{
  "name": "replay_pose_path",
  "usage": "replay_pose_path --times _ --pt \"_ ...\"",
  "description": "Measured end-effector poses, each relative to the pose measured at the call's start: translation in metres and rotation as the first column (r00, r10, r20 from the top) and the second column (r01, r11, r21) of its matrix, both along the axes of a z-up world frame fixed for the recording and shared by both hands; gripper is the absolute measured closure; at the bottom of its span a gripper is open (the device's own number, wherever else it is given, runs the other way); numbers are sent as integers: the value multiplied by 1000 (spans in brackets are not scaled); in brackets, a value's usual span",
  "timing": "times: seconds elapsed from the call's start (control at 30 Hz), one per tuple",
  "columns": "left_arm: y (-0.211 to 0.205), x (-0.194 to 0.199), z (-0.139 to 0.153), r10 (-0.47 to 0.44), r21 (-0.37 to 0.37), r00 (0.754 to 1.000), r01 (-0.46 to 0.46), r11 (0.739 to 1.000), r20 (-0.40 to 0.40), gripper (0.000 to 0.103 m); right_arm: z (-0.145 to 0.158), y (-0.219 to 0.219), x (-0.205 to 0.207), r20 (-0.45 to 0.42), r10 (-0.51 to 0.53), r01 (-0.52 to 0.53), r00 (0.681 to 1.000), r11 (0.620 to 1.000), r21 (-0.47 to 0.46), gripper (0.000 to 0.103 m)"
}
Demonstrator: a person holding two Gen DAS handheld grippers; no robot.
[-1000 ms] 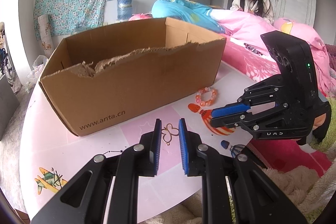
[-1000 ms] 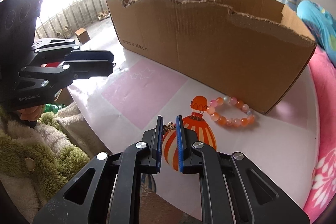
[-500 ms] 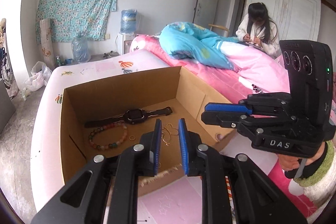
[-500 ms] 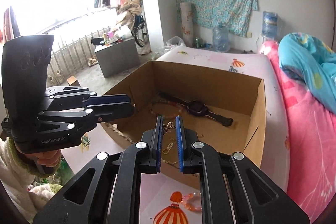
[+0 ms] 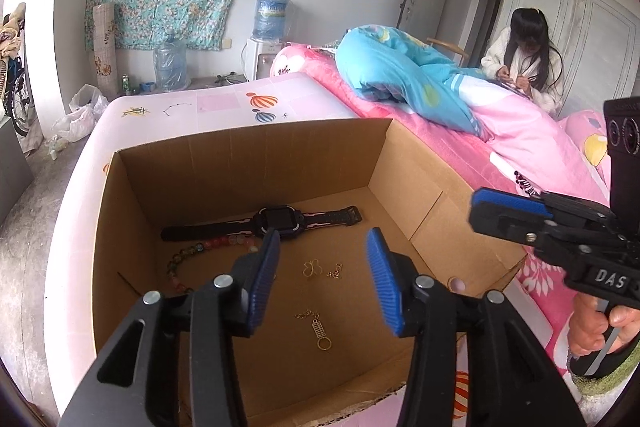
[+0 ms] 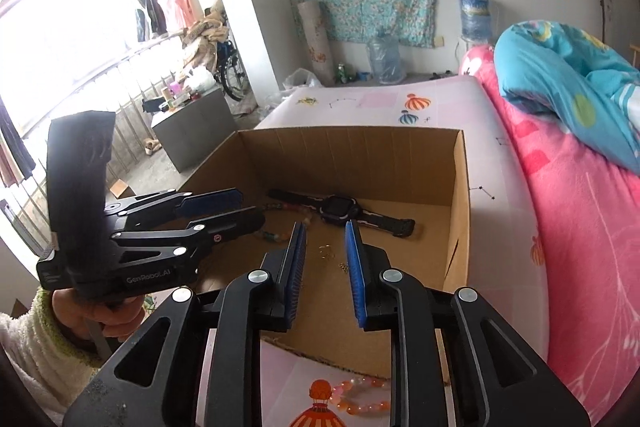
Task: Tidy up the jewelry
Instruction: 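Carry both charms over the box and open both tools to drop them, then move both open tools back to the bead bracelet and gold clasp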
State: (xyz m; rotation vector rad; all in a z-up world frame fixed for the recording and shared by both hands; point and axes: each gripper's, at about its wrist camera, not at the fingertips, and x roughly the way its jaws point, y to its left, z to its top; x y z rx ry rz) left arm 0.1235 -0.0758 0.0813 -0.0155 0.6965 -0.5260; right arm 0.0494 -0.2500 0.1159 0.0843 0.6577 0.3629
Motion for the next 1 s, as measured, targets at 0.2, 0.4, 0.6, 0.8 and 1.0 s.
replay_pose_path --times 0.2,0.4,0.6,0.8,1.0 --pt "19 -27 17 -4 -62 996 9 998 85 50 5 -28 -61 77 39 -44 996 997 60 70" --pt "32 -82 17 -58 -82 989 69 994 136 46 -53 -13 -73 -107 49 -49 993 999 4 68" --pt "24 -141 8 -184 6 967 186 983 178 46 -96 19 -61 -167 43 -74 985 981 -179 68" --pt "6 -169 -22 -241 80 961 232 969 135 46 -125 41 -48 -199 36 -106 979 931 -350 77" --pt "1 -172 -45 -227 116 969 216 970 100 46 -118 36 -49 -182 21 -69 983 963 -262 96"
